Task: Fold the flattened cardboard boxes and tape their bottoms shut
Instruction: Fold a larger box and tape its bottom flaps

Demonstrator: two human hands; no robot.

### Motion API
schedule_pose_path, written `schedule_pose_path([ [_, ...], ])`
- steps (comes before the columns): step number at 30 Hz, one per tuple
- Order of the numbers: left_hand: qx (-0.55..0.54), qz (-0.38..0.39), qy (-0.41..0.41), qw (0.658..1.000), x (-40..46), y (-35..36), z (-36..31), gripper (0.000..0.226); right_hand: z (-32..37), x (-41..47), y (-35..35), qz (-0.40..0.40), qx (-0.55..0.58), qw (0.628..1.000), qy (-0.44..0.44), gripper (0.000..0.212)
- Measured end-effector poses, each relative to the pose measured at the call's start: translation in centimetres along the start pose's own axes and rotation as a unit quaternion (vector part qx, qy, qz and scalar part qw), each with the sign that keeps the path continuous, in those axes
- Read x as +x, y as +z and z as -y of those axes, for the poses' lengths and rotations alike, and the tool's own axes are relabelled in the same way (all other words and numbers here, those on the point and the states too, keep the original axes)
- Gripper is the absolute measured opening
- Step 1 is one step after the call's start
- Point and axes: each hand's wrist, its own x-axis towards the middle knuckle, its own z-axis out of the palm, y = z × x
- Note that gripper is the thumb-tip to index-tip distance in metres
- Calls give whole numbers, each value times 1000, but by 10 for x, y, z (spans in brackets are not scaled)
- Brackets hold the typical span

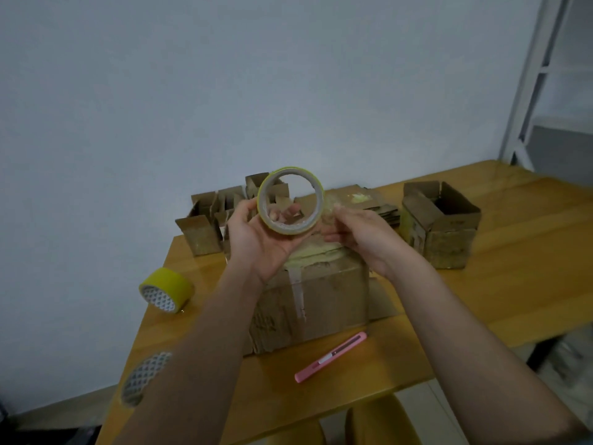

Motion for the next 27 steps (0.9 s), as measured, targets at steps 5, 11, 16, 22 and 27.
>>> schedule_pose_path([
  [5,112,-3,-3,994,2,-13,-2,35,-10,9,-17,-49,124,991,5,7],
  [11,153,-45,-11,987,5,-27,2,47,-21,11,-21,-47,194,979,-31,5],
  [16,155,-44,-16,987,5,-30,4,50,-29,10,-27,-38,238,968,-66,25],
  [22,196,-35,-13,980,3,-26,5,46,-21,5,-34,10,282,958,-53,35],
  [27,217,-27,-12,976,2,-24,8,47,-25,6,-38,-57,137,988,-41,30],
])
